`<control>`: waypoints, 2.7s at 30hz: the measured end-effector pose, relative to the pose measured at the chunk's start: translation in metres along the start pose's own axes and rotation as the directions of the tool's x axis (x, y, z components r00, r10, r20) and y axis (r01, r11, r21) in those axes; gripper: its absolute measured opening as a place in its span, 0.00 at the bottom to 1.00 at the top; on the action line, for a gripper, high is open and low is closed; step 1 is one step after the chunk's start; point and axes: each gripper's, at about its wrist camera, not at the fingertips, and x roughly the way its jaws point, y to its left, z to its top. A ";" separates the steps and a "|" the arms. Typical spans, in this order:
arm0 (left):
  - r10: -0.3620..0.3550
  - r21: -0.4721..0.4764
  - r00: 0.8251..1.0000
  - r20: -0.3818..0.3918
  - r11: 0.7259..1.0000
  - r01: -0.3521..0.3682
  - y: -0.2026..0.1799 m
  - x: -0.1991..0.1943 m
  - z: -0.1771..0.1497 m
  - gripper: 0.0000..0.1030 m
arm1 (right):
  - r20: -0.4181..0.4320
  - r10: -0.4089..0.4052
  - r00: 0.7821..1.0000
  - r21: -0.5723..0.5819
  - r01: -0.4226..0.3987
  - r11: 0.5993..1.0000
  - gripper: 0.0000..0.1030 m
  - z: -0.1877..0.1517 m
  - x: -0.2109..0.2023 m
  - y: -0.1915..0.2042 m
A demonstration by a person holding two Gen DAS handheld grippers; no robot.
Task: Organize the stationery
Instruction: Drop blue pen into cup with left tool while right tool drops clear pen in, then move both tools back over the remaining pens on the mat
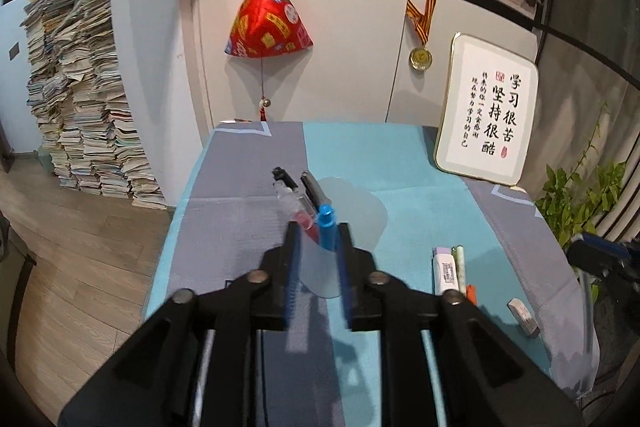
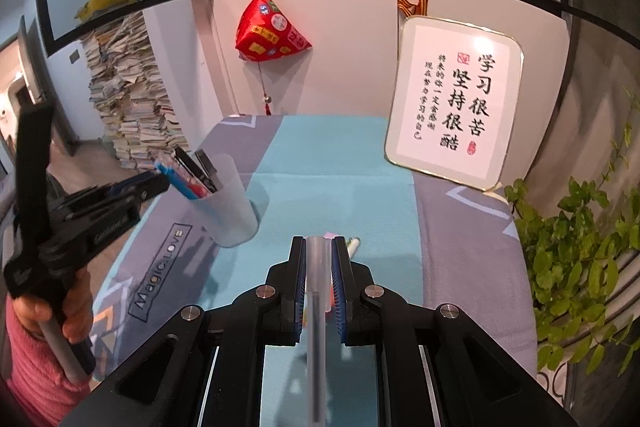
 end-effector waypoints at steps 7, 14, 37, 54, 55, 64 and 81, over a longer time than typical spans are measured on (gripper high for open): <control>0.004 -0.063 1.000 0.020 0.998 -0.003 0.020 -0.020 -0.021 0.29 | 0.038 0.045 0.998 -0.037 -0.043 0.998 0.12 0.027 0.004 0.025; 0.026 -0.117 0.999 -0.022 0.993 -0.028 0.039 -0.022 -0.046 0.29 | 0.109 0.141 0.984 -0.078 -0.133 0.988 0.12 0.070 0.015 0.064; 0.060 -0.141 0.997 -0.058 0.988 -0.068 0.067 -0.004 -0.057 0.29 | 0.138 0.123 0.983 -0.028 -0.120 0.992 0.12 0.132 0.150 0.103; 0.038 -0.145 0.996 -0.077 0.988 -0.049 0.068 0.002 -0.056 0.29 | 0.122 0.116 0.986 -0.050 -0.111 0.993 0.12 0.098 0.142 0.090; 0.034 -0.145 0.997 -0.076 0.988 -0.045 0.067 0.002 -0.057 0.29 | 0.120 0.117 0.986 -0.053 -0.111 0.992 0.12 0.095 0.137 0.088; -0.012 -0.120 0.998 -0.061 0.993 0.005 0.046 -0.008 -0.057 0.29 | 0.026 0.161 0.987 -0.071 -0.159 0.985 0.12 0.072 0.109 0.072; -0.098 0.006 0.989 -0.111 0.995 0.099 -0.024 -0.004 -0.064 0.40 | -0.178 -0.029 0.984 0.144 0.056 0.988 0.12 0.001 0.089 -0.043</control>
